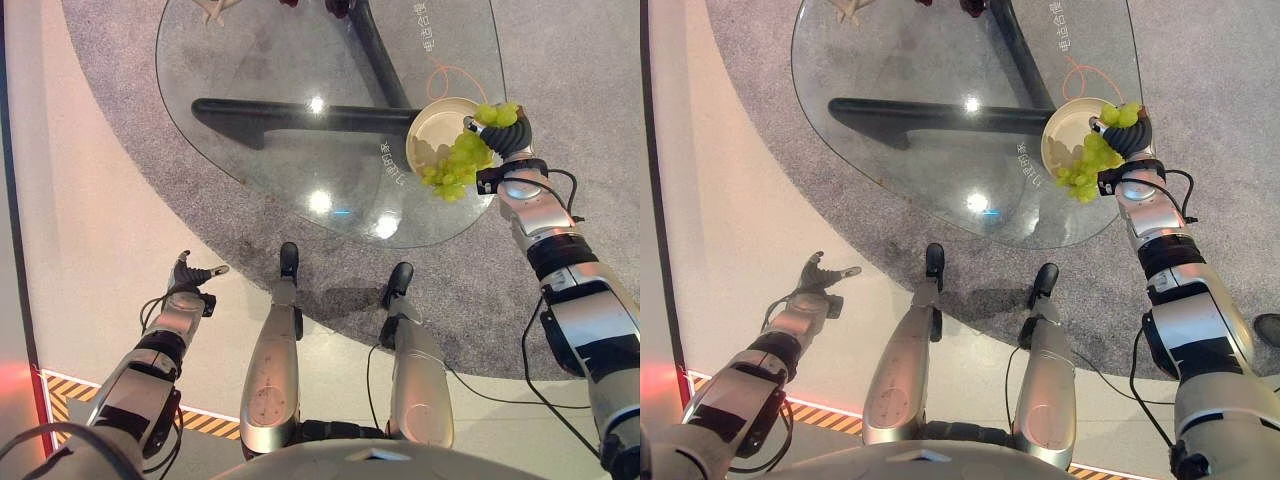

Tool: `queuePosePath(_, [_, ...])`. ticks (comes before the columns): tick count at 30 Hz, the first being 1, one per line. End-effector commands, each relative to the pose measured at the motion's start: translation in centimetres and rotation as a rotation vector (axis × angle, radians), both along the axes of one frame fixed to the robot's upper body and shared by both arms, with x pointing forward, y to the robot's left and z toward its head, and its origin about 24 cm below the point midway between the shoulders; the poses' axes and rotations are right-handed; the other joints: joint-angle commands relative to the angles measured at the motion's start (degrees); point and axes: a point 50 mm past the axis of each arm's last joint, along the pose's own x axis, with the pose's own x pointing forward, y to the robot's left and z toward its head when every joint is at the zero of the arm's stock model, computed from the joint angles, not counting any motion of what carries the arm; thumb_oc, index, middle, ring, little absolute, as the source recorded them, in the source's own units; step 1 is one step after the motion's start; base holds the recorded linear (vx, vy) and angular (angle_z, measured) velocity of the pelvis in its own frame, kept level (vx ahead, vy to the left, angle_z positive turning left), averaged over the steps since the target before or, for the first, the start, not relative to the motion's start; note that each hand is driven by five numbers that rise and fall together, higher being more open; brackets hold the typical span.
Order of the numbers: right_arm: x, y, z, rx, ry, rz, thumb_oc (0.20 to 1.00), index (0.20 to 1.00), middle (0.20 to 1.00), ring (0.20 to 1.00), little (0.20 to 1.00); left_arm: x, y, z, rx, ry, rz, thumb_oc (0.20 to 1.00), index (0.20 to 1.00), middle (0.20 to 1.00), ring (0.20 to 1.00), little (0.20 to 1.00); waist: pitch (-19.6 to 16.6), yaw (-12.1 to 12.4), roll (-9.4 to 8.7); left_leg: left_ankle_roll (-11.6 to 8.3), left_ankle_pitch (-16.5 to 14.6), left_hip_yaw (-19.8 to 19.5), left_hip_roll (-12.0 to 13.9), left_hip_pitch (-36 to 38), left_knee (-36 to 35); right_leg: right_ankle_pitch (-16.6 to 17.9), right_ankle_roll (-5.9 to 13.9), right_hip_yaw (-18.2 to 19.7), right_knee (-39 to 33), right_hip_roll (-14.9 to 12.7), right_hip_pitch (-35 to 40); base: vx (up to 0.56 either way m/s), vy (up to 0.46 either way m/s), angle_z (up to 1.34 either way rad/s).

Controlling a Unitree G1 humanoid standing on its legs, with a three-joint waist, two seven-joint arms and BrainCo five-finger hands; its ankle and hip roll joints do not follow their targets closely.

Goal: Pick up fruits into the plate

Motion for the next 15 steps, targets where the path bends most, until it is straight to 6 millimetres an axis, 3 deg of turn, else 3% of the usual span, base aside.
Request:
queuePosePath(1, [-0.19, -1.34, 2.78, -0.077, -0.059, -0.028, 1.0, 1.0, 1.0, 1.0, 1.0, -0.78, 1.61, -0.2, 0.014, 0.026, 0.053, 1.0, 1.0, 1.0, 1.0, 1.0, -0.3, -0.2, -0.56, 3.19, -9.7, 2.9, -6.5, -2.0, 6.5, -9.5, -2.75, -0.4, 9.6, 4.4, -3.4, 0.0, 0.0, 0.0])
queuePosePath(15, [-0.2, -1.28, 2.54, -0.07, -0.035, -0.01, 1.0, 1.0, 1.0, 1.0, 1.0, -1.33, 2.01, -0.51, 0.018, 0.048, 0.071, 1.0, 1.0, 1.0, 1.0, 1.0, -0.3, -0.4, -0.6, 3.27, -9.8, 3.5, -6.2, 0.1, 5.7, -9.4, -2.67, -0.5, 9.2, 4.4, -1.9, 0.0, 0.0, 0.0])
